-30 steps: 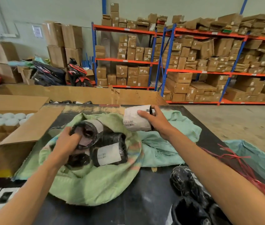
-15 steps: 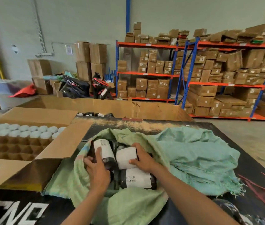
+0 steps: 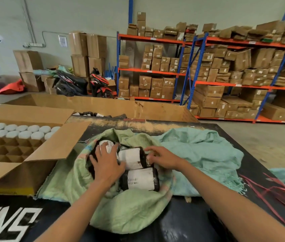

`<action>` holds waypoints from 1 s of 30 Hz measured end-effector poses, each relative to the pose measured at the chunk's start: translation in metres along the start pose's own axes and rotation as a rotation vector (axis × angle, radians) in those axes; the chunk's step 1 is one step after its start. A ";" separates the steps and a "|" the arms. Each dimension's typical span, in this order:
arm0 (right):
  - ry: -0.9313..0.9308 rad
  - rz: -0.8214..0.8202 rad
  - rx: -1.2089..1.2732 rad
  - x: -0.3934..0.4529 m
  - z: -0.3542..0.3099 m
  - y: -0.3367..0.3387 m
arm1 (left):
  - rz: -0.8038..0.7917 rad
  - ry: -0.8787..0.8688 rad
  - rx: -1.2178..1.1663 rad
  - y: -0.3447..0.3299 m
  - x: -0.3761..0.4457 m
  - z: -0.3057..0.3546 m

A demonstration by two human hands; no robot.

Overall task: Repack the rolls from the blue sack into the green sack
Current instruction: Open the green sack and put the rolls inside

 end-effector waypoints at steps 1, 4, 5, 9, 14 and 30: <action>0.011 0.022 0.031 -0.012 -0.004 0.013 | 0.045 -0.072 0.010 0.005 -0.004 0.016; -0.034 0.089 0.052 -0.052 0.004 0.051 | 0.125 -0.287 -0.101 0.012 -0.023 0.066; -0.070 0.108 0.034 -0.066 0.013 0.063 | 0.090 -0.342 -0.175 0.008 -0.030 0.084; -0.276 0.121 -0.031 -0.119 0.085 0.097 | -0.330 -0.484 -0.368 -0.031 -0.071 0.157; -0.361 -0.035 -0.201 -0.174 0.166 0.097 | -0.809 -0.582 -0.422 -0.089 -0.138 0.228; -0.298 -0.542 -0.453 -0.197 0.259 0.039 | -1.064 -0.456 -0.107 -0.195 -0.201 0.294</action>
Point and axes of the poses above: each hand's wrist, its own x-axis towards the middle knuckle, its own y-axis out of the back of the hand, z = x × y, the point moved 9 cm from there along x, towards the middle knuckle, and after that the axes turned 7 degrees about -x, right-handed, at the moved point
